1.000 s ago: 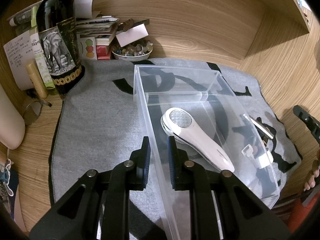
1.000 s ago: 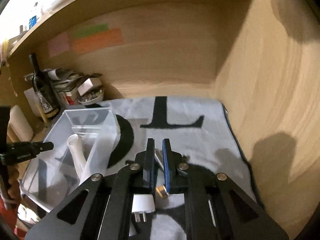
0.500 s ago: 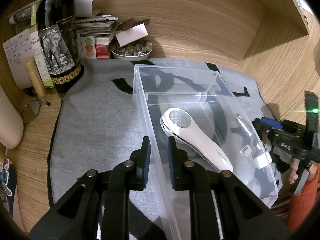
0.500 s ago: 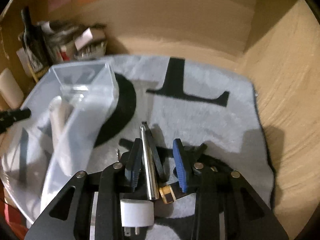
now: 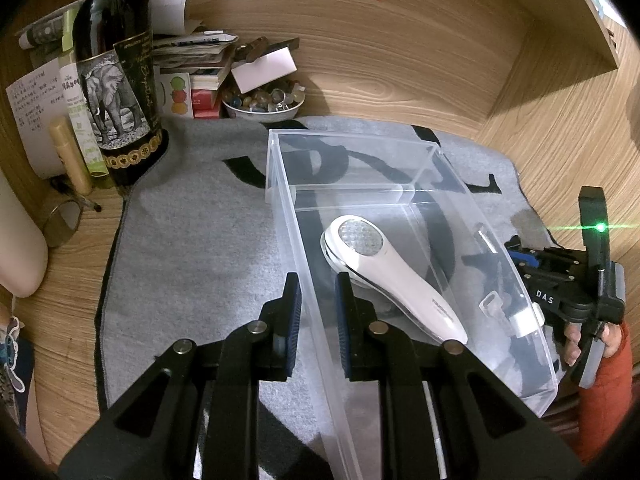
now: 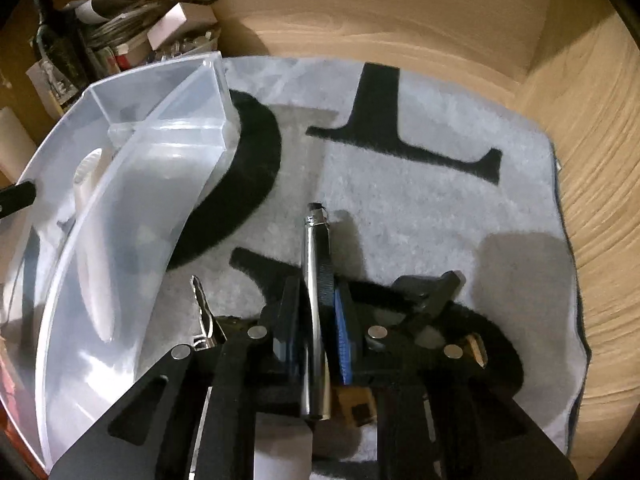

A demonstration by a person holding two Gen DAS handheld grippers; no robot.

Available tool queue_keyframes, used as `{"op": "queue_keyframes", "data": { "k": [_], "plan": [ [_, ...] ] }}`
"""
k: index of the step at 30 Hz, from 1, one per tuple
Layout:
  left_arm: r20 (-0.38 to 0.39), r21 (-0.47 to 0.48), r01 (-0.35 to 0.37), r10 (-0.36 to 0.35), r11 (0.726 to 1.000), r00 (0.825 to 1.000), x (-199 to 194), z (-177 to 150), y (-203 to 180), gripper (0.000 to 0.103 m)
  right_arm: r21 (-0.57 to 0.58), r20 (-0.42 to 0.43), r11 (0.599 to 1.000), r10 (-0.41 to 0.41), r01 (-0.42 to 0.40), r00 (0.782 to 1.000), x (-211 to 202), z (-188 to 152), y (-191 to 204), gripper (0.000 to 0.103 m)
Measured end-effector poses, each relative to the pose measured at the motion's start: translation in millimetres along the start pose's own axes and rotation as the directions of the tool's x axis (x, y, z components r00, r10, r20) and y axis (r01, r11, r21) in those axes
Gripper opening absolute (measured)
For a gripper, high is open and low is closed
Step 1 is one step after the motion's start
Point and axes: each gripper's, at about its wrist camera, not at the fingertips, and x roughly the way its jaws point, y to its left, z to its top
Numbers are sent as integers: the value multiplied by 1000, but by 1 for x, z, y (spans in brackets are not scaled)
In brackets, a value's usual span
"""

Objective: Organize rigid objects
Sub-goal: 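Lift the silver pen with the right gripper, then lower the silver pen into the clear box beside the device and release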

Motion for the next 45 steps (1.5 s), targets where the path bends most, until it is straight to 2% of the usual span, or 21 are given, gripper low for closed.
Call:
{"op": "queue_keyframes", "data": {
  "k": [4, 10, 17, 24, 27, 32, 37, 45],
  "plan": [
    [0, 2, 0, 0, 1000, 1000, 0, 0, 0, 15, 5, 44, 1000, -14, 14, 999, -8, 2, 1, 14],
    [3, 2, -3, 3, 1000, 1000, 0, 0, 0, 15, 19, 147, 1000, -21, 18, 989, -42, 13, 3, 14],
    [5, -1, -1, 1, 1000, 1000, 0, -1, 0, 15, -21, 297, 1000, 6, 0, 955, -95, 31, 25, 14],
    [5, -2, -1, 1, 1000, 1000, 0, -1, 0, 15, -93, 371, 994, 84, -53, 925, -118, 47, 60, 14],
    [5, -1, -1, 1, 1000, 1000, 0, -1, 1, 15, -122, 372, 990, 113, -72, 921, -117, 48, 74, 14],
    [6, -1, -2, 2, 1000, 1000, 0, -2, 0, 15, -160, 340, 983, 143, -92, 930, -104, 54, 94, 14],
    [6, -1, -2, 2, 1000, 1000, 0, -1, 0, 15, -178, 282, 978, 153, -105, 947, -82, 57, 106, 14],
    [7, -1, -5, 5, 1000, 1000, 0, -2, -1, 15, -212, 168, 974, 117, -80, 979, -41, 57, 116, 14]
  ]
}}
